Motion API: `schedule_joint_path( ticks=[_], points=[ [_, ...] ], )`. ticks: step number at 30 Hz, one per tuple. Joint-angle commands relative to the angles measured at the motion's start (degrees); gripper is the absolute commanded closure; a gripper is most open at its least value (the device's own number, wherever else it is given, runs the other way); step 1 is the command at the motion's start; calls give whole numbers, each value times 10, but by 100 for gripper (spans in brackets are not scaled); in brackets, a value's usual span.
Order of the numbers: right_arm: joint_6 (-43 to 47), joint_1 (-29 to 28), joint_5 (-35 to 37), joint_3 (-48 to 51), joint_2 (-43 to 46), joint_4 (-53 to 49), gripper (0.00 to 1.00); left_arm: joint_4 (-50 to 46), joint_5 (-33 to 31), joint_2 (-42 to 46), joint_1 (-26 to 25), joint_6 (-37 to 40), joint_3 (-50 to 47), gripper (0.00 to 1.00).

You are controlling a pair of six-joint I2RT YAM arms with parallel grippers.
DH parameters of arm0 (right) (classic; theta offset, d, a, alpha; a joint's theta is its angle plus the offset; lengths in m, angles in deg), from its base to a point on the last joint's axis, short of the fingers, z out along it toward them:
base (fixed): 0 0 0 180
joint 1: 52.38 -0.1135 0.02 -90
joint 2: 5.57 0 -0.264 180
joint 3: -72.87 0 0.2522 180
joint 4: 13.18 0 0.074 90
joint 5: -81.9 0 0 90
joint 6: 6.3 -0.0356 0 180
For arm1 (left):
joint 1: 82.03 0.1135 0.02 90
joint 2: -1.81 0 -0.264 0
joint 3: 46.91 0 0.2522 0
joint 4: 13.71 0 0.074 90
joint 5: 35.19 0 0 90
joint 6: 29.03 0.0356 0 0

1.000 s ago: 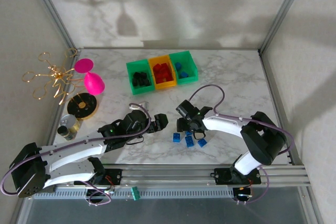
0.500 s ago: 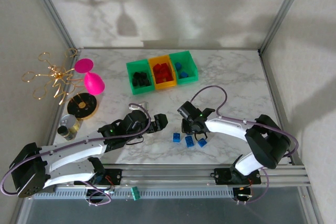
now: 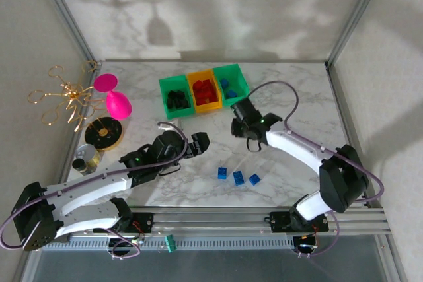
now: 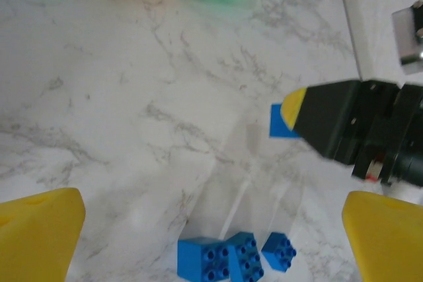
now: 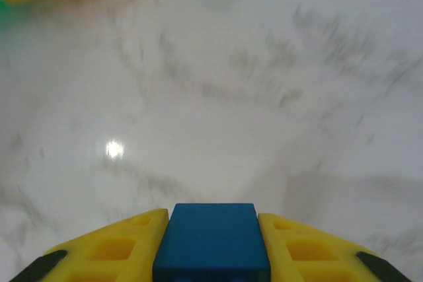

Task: Sort the legos into containers by color
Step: Pick up the lego from the bottom-center of the table, then place the lego in the container.

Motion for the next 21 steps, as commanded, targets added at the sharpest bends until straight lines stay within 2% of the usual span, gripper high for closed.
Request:
schedule_joint_path(
  ticks=[1,5,13,17,21],
  points=[
    [54,39,22,-61,-48,42,70,-4,-17,-14,23,24,39,0],
    [95,72,19,-143,-129,95,69,1,-11,-38,49,34,64,0],
    [158,103,20,-332,-305,124,69,20,4,-83,84,51,93,0],
    [175,113,16,-394,-366,124,65,28,14,-98,96,55,100,0],
    [195,113,23,-420,-388,138,54,37,23,-109,101,57,104,0]
  ],
)
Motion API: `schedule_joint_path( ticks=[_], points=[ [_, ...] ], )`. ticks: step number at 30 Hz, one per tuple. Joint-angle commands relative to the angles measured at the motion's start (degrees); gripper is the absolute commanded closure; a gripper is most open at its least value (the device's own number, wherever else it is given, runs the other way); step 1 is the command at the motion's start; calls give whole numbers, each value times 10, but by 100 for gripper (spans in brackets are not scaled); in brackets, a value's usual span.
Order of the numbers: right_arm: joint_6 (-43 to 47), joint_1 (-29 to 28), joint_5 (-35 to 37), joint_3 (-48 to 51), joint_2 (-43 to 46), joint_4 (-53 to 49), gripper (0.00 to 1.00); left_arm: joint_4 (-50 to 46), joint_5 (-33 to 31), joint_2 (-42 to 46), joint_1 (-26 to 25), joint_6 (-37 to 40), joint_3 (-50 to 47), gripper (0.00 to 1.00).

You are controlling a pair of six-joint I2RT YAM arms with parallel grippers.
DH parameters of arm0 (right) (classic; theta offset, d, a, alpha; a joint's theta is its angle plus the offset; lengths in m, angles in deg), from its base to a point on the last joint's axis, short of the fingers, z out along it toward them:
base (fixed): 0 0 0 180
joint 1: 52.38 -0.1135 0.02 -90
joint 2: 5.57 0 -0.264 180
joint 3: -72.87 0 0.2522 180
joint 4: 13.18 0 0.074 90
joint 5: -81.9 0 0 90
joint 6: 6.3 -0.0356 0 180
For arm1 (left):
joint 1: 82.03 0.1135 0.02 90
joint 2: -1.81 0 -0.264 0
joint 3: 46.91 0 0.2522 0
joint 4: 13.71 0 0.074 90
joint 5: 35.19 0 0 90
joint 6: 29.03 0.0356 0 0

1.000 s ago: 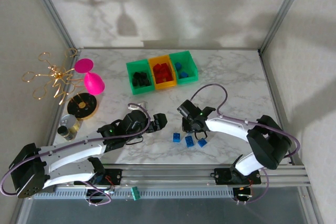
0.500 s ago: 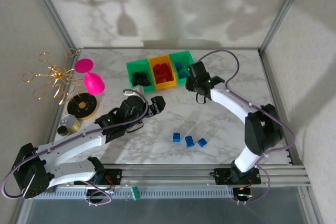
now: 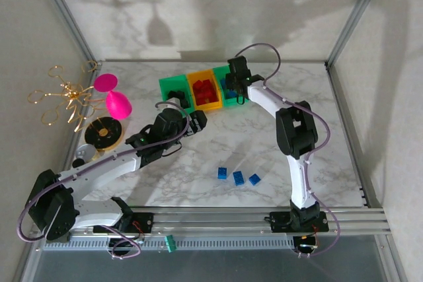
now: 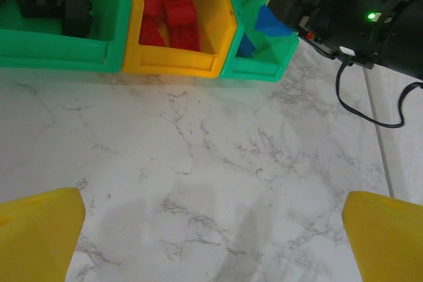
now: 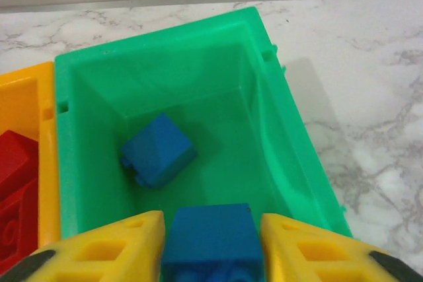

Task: Sort the legos into containers by color
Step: Place the lego in the container.

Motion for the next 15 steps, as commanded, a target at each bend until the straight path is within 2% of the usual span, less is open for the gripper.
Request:
schedule_joint_path(
  ticks=[1,7,15],
  points=[
    [29,2,11,-26,-3,20,50,16,16,-10,4,13,18,0],
    [34,0,-1,12,56,27,41,14,29,-10,5,13,21,0],
    [2,-16,-41,156,204,8,31,-3,40,19,-4,13,4,0]
  ],
)
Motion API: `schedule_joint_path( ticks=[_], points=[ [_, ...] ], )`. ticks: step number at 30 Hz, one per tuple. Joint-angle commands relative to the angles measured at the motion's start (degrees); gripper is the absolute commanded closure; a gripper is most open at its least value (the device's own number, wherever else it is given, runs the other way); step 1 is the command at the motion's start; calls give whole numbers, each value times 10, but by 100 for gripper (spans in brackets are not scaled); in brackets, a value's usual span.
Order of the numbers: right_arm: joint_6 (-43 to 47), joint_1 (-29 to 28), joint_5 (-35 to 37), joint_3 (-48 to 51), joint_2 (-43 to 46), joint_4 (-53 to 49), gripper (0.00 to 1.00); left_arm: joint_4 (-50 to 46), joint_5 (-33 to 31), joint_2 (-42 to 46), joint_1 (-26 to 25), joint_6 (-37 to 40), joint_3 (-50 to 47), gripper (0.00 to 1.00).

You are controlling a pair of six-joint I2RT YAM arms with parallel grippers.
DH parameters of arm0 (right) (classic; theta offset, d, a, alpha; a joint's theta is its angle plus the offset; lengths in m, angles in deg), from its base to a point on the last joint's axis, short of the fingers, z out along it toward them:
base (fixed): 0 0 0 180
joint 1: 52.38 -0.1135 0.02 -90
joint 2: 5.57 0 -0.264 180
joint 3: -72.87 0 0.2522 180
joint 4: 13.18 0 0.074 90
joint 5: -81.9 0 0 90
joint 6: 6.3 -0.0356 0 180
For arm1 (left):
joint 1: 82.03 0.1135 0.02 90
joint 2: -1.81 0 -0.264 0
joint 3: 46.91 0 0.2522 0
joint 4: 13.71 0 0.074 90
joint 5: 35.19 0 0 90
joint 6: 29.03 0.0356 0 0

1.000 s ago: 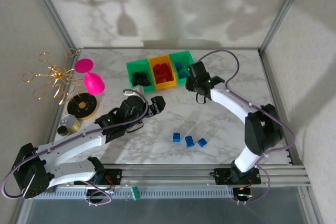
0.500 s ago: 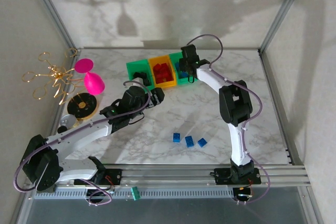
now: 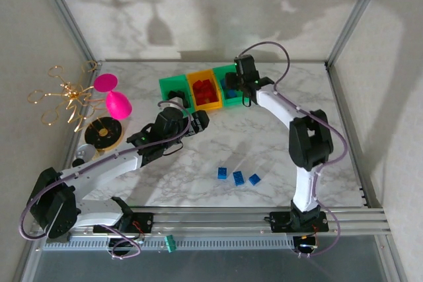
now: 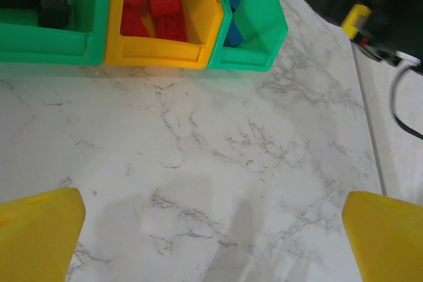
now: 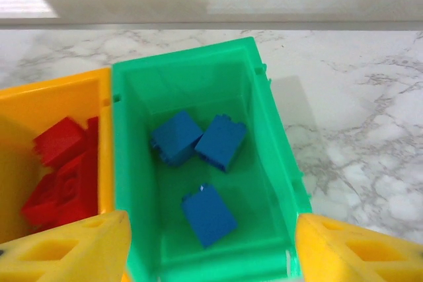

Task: Sort the legos into containers by color
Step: Place the lego in the container, then pick up the lego from the bottom-center of the table.

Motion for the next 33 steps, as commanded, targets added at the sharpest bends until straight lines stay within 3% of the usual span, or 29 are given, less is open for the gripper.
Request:
schedule_joint_path(
  ticks=[1,7,14,18,27,33],
  points=[
    [-27,-13,-21,52,73,-17,30,-10,12,31,-7,8,-4,0],
    [-68,-37,-70,173,174,-64,26,-38,12,73,-36,-4,-27,0],
    [-127,-103,-78,296,269,-139,23,-78,6,118,-82,-28,-59,0],
    [-173,-164,-47,352,311,-192,23,-86,2,145,-106,-45,-86,1],
    [-289,-255,-54,451,363,-241,34,-110,9,186,-117,-60,-127,0],
    [-301,-295,-59,474,344,-234,42,-108,10,190,-117,-61,-138,0]
  ],
)
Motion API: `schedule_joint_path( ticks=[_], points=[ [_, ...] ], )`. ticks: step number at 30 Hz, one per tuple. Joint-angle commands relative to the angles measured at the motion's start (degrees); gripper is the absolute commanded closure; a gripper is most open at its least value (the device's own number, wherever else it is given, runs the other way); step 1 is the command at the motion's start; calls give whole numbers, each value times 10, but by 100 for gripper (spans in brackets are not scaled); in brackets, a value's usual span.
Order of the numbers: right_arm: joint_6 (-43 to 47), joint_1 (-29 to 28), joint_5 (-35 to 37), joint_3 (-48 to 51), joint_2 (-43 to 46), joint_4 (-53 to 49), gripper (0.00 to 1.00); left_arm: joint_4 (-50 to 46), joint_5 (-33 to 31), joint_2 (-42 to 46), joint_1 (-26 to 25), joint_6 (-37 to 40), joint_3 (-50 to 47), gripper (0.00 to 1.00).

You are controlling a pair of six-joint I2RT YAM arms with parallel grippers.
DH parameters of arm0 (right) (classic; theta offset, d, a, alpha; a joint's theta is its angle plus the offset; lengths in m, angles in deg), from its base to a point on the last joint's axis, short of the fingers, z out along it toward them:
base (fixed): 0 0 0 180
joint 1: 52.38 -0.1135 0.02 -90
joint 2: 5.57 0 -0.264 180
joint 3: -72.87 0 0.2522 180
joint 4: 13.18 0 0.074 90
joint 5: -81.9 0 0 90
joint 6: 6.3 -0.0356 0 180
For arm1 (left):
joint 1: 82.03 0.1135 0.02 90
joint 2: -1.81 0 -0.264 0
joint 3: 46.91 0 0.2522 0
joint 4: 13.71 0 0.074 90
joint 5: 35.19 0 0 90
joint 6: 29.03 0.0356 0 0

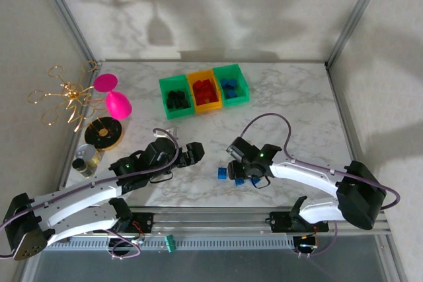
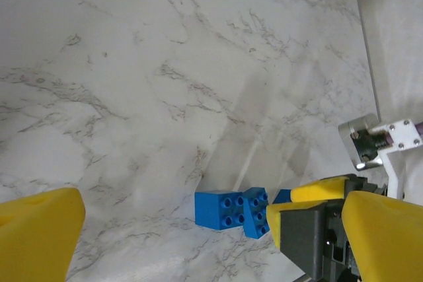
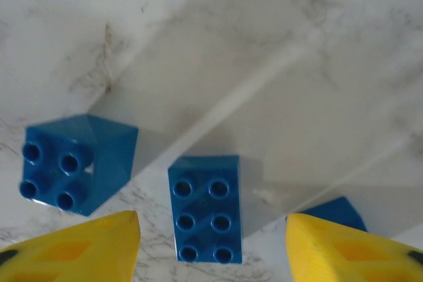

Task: Sort the legos into containers by color
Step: Pick up the lego from the bottom-center of the table.

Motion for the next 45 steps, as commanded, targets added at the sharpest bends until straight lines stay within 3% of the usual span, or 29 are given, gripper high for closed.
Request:
schedule_joint_path(
  ticks=[1,19,25,30,37,45],
  points=[
    [-29,-16,8,8,-11,-10,43,-10,6,2,-4,-6,-7,0],
    [0,-25,10,-9,-94,37,58,-13,-2,4,-4,-6,-10,0],
    [6,-25,21,-25,-88,28,67,-11,-2,-4,-4,-2,-1,0],
    [14,-17,66,-60,-69,-9,69,-5,-15,-12,-3,2,16,0],
    [78,66,112,-131,-71,-10,69,-4,-24,-42,18,32,67,0],
    [177,183,113,-261,-170,92,69,21,-20,-69,62,46,103,0]
  ],
)
